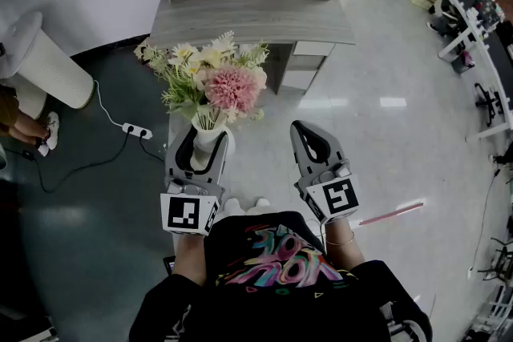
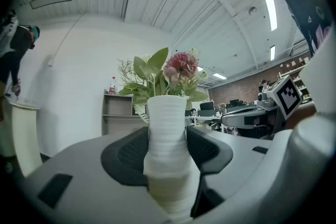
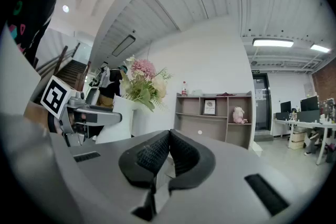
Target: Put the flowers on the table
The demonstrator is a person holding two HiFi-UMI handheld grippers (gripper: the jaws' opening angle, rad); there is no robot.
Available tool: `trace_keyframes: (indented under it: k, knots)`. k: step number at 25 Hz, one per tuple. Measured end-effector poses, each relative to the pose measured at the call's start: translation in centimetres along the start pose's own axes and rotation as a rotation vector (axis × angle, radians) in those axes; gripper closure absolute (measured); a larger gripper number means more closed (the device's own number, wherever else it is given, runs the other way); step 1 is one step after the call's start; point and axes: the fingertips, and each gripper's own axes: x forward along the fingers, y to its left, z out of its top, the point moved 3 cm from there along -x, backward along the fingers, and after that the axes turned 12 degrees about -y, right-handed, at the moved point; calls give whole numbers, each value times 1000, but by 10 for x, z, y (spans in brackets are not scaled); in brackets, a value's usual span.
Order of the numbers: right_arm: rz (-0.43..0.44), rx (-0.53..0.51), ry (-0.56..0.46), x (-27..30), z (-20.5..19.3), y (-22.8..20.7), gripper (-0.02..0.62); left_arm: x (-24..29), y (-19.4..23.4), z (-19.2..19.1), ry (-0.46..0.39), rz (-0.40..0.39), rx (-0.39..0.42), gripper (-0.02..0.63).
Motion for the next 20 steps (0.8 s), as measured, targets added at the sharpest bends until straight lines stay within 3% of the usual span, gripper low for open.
trace_keyframes:
  k: [10,20]
  knots:
    - [36,-5,-58,1,8,5,578,1,-5,8,-30,21,13,364]
    - [61,30,-51,10,-2,8,578,1,-3,1,-5,33,14,365]
